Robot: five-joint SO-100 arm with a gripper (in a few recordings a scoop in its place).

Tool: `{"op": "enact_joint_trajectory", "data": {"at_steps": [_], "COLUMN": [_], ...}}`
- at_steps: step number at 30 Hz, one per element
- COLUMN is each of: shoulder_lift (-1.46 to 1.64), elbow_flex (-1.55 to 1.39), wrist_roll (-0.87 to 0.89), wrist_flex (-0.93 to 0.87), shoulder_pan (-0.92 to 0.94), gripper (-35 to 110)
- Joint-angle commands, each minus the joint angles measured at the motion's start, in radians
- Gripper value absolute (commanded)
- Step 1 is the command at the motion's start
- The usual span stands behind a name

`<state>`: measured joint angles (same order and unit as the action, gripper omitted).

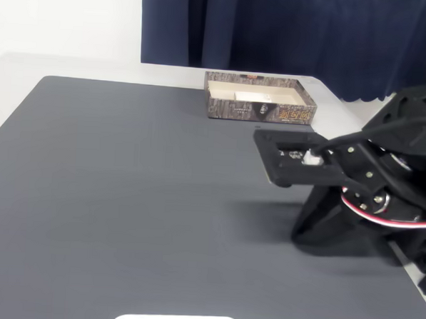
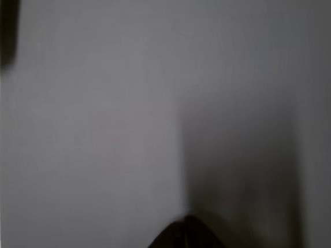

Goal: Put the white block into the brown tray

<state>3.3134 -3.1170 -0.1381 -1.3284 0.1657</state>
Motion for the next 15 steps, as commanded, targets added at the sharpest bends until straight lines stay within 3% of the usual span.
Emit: {"op": "enact_joint_trajectory", "data": {"at_steps": [1,15], "shoulder_lift": [-0.002,0.000], "elbow_flex": [0.003,0.003], "wrist_roll": [0.008,0.003], "wrist_flex": [-0.063,-0.064], "shoulder_pan": [0.006,0.012], "gripper": [0,3]}}
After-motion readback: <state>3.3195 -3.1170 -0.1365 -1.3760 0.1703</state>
